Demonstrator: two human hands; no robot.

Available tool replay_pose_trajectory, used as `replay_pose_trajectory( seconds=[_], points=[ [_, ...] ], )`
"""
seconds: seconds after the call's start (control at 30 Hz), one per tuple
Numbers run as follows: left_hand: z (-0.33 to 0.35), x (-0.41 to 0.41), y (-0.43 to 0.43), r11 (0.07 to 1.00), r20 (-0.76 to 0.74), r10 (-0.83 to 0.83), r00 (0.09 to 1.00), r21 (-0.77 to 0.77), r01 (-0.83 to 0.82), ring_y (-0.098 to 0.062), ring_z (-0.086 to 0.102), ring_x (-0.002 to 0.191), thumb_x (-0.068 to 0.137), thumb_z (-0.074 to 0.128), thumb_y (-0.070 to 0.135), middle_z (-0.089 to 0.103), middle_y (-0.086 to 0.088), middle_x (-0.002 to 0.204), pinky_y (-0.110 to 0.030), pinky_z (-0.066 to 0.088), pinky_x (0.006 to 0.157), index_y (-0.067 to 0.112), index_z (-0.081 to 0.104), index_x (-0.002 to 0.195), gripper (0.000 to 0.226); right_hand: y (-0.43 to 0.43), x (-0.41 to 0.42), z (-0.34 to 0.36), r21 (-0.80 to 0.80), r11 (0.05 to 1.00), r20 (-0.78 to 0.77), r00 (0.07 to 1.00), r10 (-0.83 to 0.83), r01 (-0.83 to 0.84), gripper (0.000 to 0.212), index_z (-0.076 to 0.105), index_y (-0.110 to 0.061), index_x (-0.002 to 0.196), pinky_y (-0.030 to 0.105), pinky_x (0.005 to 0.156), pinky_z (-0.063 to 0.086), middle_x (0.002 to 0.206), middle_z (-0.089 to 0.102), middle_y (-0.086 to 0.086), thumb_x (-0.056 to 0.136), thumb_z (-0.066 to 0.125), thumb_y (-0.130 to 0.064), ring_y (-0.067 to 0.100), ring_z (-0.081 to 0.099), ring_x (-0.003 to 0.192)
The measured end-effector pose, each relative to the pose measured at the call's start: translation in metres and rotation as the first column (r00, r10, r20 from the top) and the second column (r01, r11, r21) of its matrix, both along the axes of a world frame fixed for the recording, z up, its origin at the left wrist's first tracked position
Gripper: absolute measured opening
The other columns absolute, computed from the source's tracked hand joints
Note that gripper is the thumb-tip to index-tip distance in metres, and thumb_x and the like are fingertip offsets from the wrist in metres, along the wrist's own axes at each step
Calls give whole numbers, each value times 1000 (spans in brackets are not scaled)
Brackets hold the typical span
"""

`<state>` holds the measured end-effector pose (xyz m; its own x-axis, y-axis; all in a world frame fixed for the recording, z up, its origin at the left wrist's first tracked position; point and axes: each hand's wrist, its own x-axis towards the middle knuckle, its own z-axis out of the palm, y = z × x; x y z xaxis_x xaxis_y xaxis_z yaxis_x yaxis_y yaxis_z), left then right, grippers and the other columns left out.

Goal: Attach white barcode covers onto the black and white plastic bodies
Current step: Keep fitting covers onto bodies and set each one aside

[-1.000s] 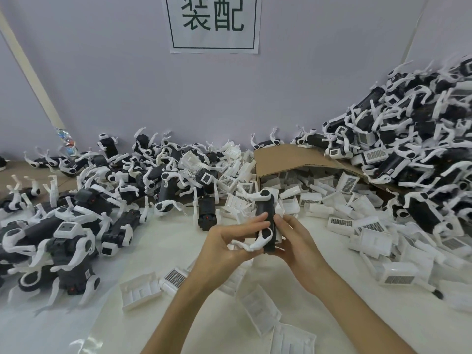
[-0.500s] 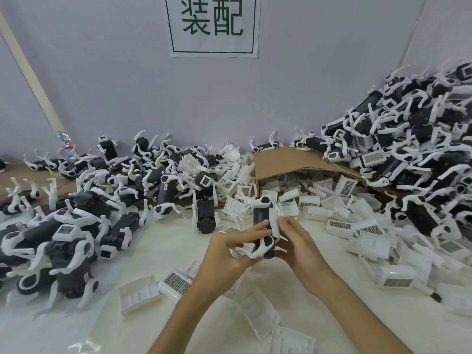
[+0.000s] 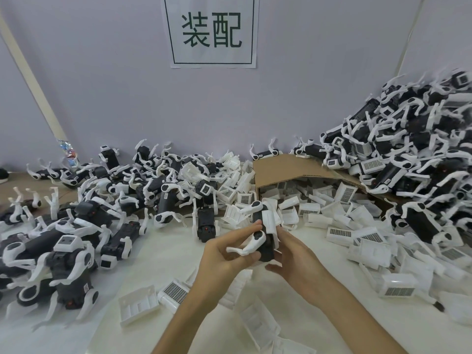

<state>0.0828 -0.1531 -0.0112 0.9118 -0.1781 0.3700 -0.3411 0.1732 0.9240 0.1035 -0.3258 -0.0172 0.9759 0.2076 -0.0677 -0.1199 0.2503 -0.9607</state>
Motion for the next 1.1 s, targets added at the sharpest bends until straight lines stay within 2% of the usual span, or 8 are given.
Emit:
replay_pose_trajectory(
  seconds=[0.13, 0.27, 0.4, 0.5, 0.67, 0.77, 0.97, 1.1],
  points=[
    [-1, 1, 3, 999, -46, -30, 998, -29, 29, -19, 69, 112, 82, 70, -14, 73, 0, 121, -25, 58, 80, 25, 77, 115, 52, 4, -3, -1, 60, 991, -98, 987, 127, -122, 51, 75, -31, 114, 37, 84, 45, 121, 71, 7, 99, 34, -58, 19, 65, 102],
    [-3, 3, 3, 1000, -35, 27, 999, 16, -26, -21, 71, 108, 81, 75, -8, 74, -3, 120, -26, 58, 80, 25, 76, 116, 49, 9, -5, 1, 176, 982, -122, 988, 94, -72, 48, 77, -29, 110, 36, 86, 45, 119, 70, 4, 97, 39, -55, 20, 65, 101],
    [-5, 5, 3, 978, 6, 124, 992, 168, -123, -15, 66, 111, 73, 80, 26, 71, 10, 121, -34, 54, 94, 29, 72, 119, 47, 3, 0, 1, 249, 968, -92, 996, 7, 16, 46, 68, -21, 124, 36, 84, 54, 122, 71, 10, 101, 39, -48, 20, 72, 99],
    [-5, 4, 1, 971, -16, 122, 992, 208, -116, -5, 66, 106, 72, 77, 44, 72, 16, 113, -28, 54, 93, 37, 71, 116, 45, 0, 4, 3, 212, 972, -39, 995, -93, 99, 50, 69, -17, 121, 39, 87, 53, 120, 71, 13, 92, 46, -51, 24, 71, 100],
    [-12, 3, -10, 957, -53, 115, 992, 272, -96, -13, 70, 89, 73, 71, 56, 75, -4, 90, -18, 50, 78, 34, 65, 116, 49, 2, 1, 2, 23, 994, 143, 983, -112, 110, 55, 71, -12, 116, 32, 76, 59, 107, 74, 18, 88, 48, -53, 27, 72, 92],
    [-15, 1, -14, 960, -45, 120, 992, 259, -105, -9, 71, 75, 78, 69, 48, 76, 1, 79, -11, 47, 67, 29, 64, 115, 41, 9, -5, 1, -65, 991, 214, 971, -102, 118, 57, 69, -5, 109, 34, 67, 56, 93, 72, 22, 86, 53, -54, 31, 66, 76],
    [-17, 6, -12, 973, -44, 113, 993, 209, -101, -15, 64, 60, 85, 64, 40, 76, -7, 82, -23, 51, 65, 22, 66, 111, 32, 10, -6, 0, -154, 980, 269, 960, -78, 123, 49, 69, -10, 110, 41, 76, 53, 99, 72, 18, 87, 52, -50, 25, 67, 84],
    [-16, 7, -11, 980, -63, 104, 993, 174, -92, -19, 60, 59, 88, 59, 37, 73, -15, 78, -32, 51, 64, 16, 66, 112, 32, 8, -6, -1, -181, 983, 307, 951, 22, 36, 41, 64, -8, 118, 35, 71, 51, 101, 71, 17, 91, 55, -38, 25, 62, 79]
  ],
)
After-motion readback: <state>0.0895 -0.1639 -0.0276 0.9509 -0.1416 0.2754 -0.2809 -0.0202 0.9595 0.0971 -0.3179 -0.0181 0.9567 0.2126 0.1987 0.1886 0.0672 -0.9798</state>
